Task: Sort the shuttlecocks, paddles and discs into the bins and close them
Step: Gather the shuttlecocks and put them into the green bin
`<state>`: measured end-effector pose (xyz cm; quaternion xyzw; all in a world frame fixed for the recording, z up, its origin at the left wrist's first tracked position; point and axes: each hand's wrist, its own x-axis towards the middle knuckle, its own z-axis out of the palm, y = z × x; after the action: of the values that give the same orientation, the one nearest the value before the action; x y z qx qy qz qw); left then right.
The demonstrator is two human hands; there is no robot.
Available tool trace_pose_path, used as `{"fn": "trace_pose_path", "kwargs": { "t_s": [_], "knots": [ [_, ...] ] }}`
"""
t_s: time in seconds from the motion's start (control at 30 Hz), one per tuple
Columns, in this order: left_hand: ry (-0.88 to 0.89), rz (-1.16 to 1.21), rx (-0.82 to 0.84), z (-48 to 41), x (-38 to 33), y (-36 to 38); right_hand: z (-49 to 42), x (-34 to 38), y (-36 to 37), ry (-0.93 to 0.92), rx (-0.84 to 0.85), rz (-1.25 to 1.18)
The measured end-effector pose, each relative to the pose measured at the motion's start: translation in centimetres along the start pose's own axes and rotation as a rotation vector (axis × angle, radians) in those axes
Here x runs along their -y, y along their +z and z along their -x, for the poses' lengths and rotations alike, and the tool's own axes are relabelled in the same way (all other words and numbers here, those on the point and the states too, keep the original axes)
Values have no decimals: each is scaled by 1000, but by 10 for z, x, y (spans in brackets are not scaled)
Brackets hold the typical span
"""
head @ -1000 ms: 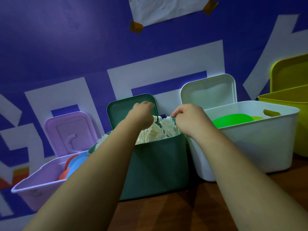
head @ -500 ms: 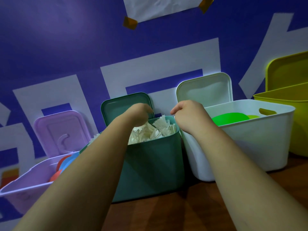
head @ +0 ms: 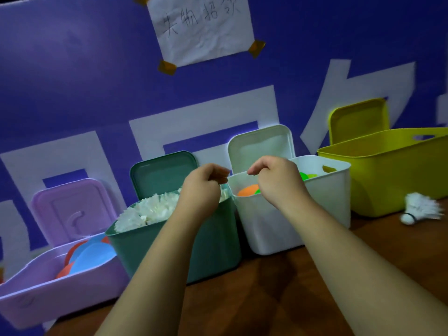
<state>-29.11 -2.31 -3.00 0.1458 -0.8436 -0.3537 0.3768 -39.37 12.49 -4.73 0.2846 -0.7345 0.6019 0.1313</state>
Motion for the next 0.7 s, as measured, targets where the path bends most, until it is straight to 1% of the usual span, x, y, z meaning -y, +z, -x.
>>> {"fn": "trace_pose_path", "kwargs": {
  "t_s": [0.1,0.2,0.3,0.37,0.43,0.5,0.57,0.63,0.7],
  "knots": [
    [8,129,123,24,-24,58,11,-31,-54,-55,-78,103],
    [15,147,289,45,-39,123,21,-77,-114,3,-118,232],
    [15,75,446,64,-47,184,33,-127,-171,89,-158,346],
    [0,26,525,78,-46,220,42,-161,-204,128,-224,401],
    [-9,-23,579,95,-40,250,51,-195,-230,168,-338,456],
    [48,-145,606,112,-29,271,56,-222,-244,256,-388,471],
    [158,-285,579,122,-22,288,53,-239,-249,376,-329,422],
    [262,-367,555,126,-21,298,46,-245,-247,431,-241,405],
    [319,-405,566,128,-19,301,40,-248,-243,466,-151,446]
  ]
}}
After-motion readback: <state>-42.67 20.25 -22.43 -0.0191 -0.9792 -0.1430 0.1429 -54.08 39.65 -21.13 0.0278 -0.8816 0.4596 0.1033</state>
